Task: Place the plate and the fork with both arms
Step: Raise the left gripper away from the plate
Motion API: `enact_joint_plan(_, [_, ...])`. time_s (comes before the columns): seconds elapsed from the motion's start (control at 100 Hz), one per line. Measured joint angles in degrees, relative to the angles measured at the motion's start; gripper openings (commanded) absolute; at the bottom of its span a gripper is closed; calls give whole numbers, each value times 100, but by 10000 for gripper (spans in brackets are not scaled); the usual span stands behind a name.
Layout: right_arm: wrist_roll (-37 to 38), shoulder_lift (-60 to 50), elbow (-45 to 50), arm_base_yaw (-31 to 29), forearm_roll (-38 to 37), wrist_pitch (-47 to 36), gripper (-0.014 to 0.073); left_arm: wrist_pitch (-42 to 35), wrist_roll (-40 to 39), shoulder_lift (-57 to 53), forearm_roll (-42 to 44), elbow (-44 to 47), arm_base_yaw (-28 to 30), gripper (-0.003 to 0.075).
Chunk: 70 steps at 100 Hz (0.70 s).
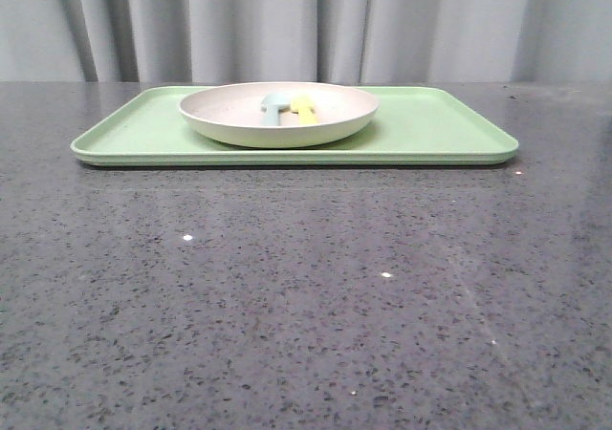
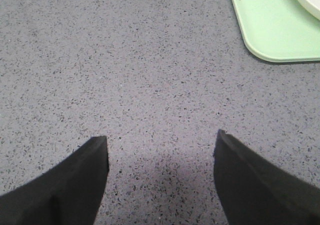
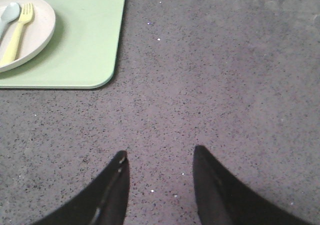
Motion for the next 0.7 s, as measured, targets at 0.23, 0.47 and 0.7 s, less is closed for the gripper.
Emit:
enact_joint_plan(0.23, [-146,273,-219,0,621,-262,325,0,0,0,10,0,0,438])
enact_joint_plan(0.47, [-341,1580,-1125,13,1007,-315,325,0,0,0,10,0,0,438])
enact_joint_plan(0.7, [-341,3121,-2223,689,1069,-323,325,0,0,0,-1,0,0,438])
